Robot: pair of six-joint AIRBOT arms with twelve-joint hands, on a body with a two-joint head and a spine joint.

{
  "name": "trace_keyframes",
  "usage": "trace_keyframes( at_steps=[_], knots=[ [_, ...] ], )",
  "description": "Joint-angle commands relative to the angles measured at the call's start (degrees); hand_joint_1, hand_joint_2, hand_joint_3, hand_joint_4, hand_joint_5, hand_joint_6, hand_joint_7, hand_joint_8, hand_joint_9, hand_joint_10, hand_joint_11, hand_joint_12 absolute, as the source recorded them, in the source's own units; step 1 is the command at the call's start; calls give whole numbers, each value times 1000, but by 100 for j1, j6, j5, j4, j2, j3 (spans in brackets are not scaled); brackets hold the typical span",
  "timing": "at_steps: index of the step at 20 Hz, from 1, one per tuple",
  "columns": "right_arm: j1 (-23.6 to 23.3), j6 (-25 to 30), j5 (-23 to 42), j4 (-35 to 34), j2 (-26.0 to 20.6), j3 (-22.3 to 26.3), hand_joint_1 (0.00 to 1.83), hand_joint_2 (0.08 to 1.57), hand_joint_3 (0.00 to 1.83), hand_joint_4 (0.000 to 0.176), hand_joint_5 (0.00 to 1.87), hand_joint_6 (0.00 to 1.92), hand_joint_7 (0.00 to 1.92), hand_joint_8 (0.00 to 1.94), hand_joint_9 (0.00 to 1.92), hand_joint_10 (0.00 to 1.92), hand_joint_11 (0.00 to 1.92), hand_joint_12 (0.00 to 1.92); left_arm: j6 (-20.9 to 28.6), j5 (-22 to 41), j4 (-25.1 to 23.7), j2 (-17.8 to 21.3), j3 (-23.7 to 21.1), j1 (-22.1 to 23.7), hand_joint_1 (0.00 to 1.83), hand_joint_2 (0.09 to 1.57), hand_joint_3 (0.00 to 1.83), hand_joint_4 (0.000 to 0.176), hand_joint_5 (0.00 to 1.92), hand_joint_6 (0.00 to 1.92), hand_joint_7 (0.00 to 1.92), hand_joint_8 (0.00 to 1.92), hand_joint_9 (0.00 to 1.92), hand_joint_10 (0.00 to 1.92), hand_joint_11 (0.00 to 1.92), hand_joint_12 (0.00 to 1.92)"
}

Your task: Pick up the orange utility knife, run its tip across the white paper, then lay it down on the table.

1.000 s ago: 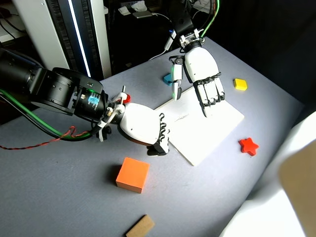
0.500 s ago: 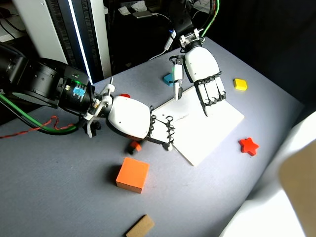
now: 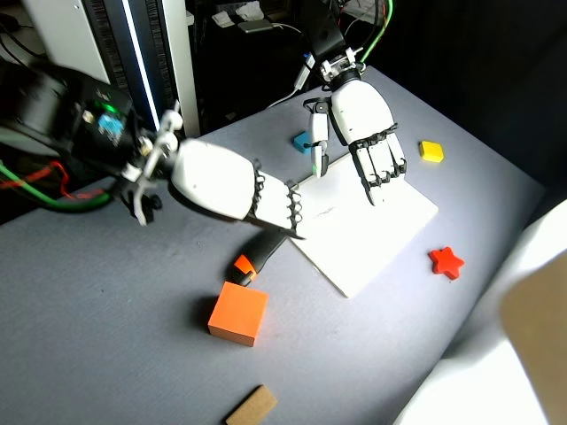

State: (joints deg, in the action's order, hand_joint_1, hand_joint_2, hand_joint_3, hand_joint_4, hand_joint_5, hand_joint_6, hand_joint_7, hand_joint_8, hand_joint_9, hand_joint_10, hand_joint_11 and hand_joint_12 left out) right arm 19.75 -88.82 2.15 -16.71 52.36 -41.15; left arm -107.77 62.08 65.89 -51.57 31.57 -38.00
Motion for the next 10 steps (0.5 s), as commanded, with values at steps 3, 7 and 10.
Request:
trace_keyframes(
  at_steps=[3,7,10],
  knots=[
    [-104,137,449,13,-364,202,0,1265,3,0,1002,718,1006,929,695,1372,252,1880,148,500,-319,34,-85,150,326,1328,3,0,742,632,638,1319,518,1528,213,1895],
    [13,341,441,-86,-916,408,103,1441,24,0,1020,1516,1199,1584,1120,1876,980,1921,2,499,-167,21,-203,292,331,1408,27,0,832,1846,963,1901,941,1920,746,1921],
    [35,548,347,-86,-1269,552,397,1488,19,0,1051,1769,1253,1726,1245,1915,1192,1921,2,500,-172,22,-245,317,284,1472,47,0,982,1918,1138,1920,1149,1921,985,1921]
  ],
)
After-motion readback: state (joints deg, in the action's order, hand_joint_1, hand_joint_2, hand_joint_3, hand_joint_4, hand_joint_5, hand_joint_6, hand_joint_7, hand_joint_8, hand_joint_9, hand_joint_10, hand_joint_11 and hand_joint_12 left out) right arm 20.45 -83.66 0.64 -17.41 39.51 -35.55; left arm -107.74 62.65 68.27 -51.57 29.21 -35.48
